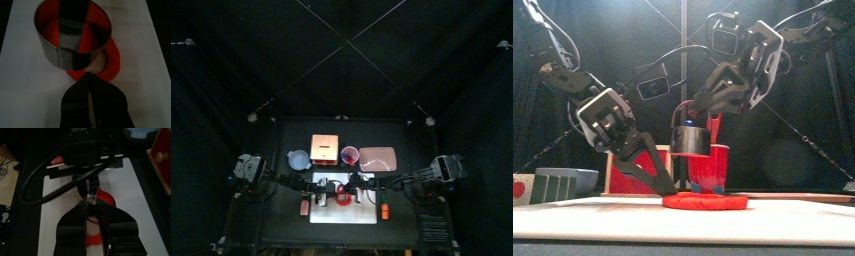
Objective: Place cookie cutter with dough inside into bowl
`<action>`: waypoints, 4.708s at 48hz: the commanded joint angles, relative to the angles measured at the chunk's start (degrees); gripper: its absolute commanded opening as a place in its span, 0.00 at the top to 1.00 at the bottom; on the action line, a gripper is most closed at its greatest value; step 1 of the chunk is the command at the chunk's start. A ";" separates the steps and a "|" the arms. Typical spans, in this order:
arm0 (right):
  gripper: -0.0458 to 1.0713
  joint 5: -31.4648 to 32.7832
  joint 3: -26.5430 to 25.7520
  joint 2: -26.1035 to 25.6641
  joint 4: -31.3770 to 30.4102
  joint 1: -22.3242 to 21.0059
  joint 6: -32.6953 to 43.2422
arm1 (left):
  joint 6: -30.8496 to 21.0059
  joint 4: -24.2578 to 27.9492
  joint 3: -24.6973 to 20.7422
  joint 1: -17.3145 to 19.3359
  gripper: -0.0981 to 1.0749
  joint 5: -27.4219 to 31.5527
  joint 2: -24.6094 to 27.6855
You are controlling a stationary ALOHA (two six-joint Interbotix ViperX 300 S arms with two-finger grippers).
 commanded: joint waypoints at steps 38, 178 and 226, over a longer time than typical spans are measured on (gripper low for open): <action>0.55 0.09 9.32 -3.52 1.23 -5.01 0.35 | 0.26 0.97 -0.35 0.44 0.65 -0.18 -6.15; 0.31 9.05 8.00 -6.15 1.32 -7.12 0.44 | -0.09 -0.62 5.62 2.81 0.50 -0.18 -9.49; 0.49 12.92 -19.16 5.19 -7.65 -10.28 0.35 | -0.18 -6.33 20.39 1.41 0.50 -3.34 -24.87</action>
